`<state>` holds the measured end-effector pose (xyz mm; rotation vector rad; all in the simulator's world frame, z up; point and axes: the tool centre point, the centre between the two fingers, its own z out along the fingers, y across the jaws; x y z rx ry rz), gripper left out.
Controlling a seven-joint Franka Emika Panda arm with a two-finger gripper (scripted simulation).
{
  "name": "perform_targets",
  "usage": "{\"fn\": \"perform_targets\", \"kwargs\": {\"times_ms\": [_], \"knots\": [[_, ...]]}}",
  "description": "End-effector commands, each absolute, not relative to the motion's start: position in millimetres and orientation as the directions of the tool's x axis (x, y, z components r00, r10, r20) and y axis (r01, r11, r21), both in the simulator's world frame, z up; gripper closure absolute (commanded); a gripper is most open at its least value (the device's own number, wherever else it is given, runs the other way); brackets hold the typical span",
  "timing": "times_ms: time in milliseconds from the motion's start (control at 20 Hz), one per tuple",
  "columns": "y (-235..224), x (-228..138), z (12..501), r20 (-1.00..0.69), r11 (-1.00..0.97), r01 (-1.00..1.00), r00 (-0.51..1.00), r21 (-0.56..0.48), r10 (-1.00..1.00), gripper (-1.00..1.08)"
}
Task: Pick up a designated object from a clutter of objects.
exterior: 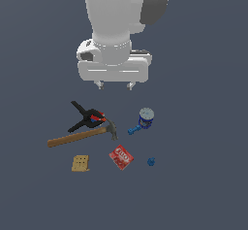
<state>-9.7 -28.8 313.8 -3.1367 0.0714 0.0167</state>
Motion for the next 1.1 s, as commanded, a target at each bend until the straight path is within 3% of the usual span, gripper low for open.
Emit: {"fn": "perform_targets", "kwargs": {"times_ms": [0,500,1050], "knots": [[-30.8,-9.3,316.6,-0.003,-0.999,-0.047,0.999,-0.01,-0.047,-0.92],[-24.3,3.1,308.1,-0.004,-0.997,-0.078,0.997,-0.007,-0.078,-0.92],[6.3,53.9,266.5,-0.003,-0.977,-0.215,0.977,-0.001,-0.215,-0.92]]}}
